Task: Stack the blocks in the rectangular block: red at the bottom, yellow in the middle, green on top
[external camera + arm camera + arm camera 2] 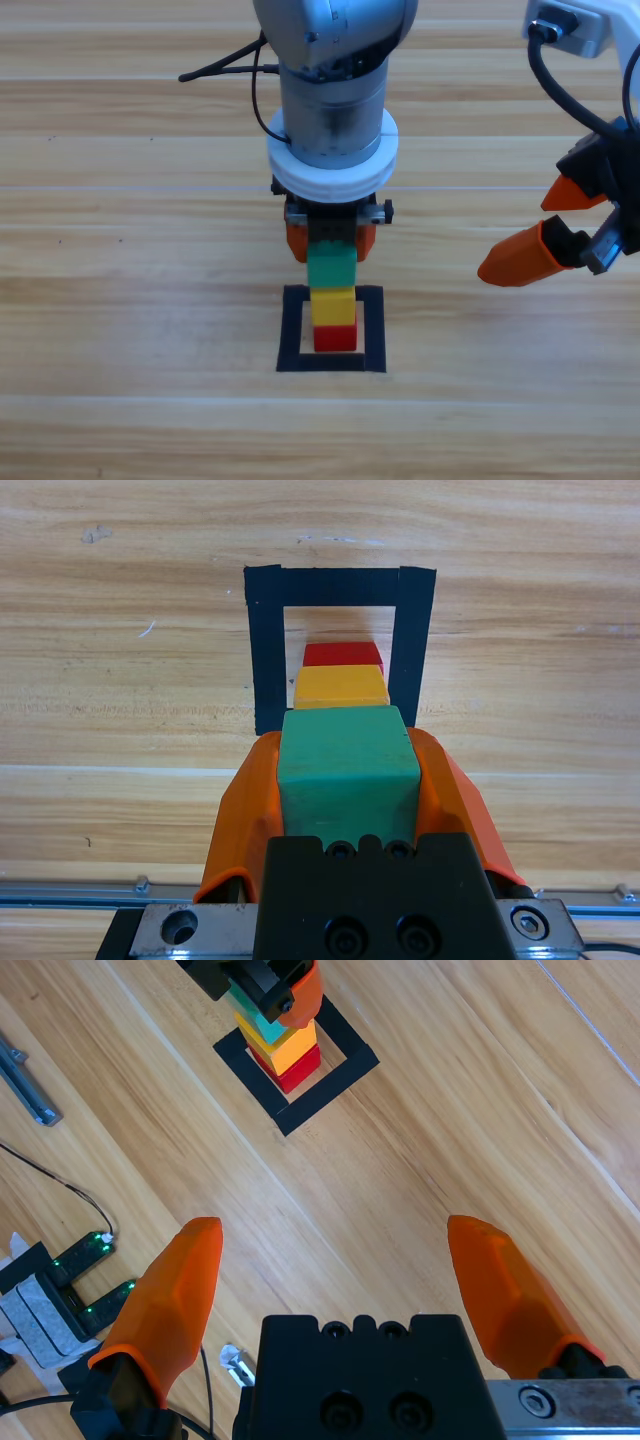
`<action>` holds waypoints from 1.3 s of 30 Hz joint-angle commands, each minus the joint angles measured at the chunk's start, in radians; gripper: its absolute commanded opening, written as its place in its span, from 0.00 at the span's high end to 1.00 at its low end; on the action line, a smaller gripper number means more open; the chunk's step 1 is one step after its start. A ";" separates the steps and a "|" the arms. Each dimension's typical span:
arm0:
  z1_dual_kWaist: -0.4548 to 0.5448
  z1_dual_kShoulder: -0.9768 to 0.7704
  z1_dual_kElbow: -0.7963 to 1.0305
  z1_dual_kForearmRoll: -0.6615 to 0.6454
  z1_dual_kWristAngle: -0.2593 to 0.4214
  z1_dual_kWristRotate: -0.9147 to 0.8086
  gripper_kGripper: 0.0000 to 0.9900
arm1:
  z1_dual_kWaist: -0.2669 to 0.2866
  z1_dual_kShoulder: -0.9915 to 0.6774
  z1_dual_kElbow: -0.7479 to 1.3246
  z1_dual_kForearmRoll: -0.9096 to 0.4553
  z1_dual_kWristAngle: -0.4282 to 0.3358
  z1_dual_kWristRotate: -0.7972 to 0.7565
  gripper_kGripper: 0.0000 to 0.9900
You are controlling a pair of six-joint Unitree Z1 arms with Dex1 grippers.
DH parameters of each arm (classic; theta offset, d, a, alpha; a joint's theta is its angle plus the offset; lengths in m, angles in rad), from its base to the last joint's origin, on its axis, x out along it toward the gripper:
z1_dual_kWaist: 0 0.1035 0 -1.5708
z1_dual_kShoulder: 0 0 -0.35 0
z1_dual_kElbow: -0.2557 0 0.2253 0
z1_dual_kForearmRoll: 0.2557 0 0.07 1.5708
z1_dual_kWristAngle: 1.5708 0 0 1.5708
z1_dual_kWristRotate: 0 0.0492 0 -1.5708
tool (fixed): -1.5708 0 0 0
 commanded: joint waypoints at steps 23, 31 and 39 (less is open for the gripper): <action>-0.034 0.062 0.020 -0.021 -0.008 -0.020 1.00 | -0.025 0.043 0.013 -0.015 0.021 0.005 0.00; -0.033 0.036 0.046 -0.025 -0.005 -0.020 1.00 | -0.025 0.045 0.013 -0.017 0.021 0.004 0.00; -0.031 0.032 0.054 -0.033 -0.002 -0.017 1.00 | -0.025 0.046 0.013 -0.017 0.021 0.004 0.00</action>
